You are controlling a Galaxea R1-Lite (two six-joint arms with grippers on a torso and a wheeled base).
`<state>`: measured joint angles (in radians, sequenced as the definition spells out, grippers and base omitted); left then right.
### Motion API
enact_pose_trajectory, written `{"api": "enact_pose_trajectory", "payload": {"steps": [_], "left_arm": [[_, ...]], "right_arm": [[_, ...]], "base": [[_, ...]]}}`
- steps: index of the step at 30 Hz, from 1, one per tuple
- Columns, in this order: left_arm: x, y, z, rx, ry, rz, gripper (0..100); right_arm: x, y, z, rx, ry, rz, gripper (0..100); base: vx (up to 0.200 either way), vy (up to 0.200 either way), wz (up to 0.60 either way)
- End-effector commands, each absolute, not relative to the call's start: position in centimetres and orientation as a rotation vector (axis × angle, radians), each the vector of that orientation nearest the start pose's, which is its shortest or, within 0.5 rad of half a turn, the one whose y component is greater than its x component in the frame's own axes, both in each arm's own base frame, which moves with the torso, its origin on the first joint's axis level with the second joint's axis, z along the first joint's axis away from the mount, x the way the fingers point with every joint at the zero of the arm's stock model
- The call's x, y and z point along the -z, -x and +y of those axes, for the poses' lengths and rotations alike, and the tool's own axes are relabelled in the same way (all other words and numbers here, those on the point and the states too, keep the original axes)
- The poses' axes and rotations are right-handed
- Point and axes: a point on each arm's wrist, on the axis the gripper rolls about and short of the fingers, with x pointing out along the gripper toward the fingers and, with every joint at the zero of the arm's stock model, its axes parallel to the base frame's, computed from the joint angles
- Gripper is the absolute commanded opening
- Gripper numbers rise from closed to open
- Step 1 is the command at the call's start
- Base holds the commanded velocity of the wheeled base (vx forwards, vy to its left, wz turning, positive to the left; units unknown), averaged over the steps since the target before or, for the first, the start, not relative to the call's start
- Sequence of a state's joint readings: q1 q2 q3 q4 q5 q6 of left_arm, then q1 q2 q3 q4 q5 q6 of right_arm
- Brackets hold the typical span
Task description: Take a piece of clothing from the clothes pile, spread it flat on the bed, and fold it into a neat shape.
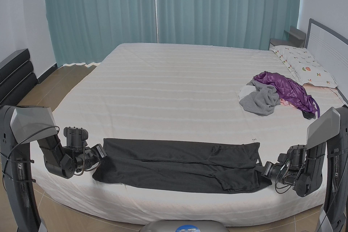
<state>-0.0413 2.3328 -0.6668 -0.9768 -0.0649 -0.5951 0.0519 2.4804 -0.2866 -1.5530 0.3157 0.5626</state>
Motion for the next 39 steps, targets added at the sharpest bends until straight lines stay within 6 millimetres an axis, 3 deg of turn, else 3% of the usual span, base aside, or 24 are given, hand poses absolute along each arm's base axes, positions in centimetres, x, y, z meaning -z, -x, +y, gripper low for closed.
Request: {"api": "enact_pose_trajectory", "payload": {"steps": [1,18,39], "left_arm": [[3.0,-34.6,-1.4,-0.118,0.578,0.695,0],[3.1,-34.3,-1.1,-0.134,0.582,0.702,0],[4.3,-35.3,-1.4,-0.125,0.578,0.696,0]], "right_arm": [[5.8,-27.8,1.9,-0.166,-0.625,0.697,0],[4.7,-27.6,0.9,-0.129,-0.67,0.666,0],[6.3,-29.0,1.3,-0.132,-0.662,0.667,0]], "base": [[0.0,0.0,0.0],[0.0,0.0,0.0],[0.0,0.0,0.0]]}}
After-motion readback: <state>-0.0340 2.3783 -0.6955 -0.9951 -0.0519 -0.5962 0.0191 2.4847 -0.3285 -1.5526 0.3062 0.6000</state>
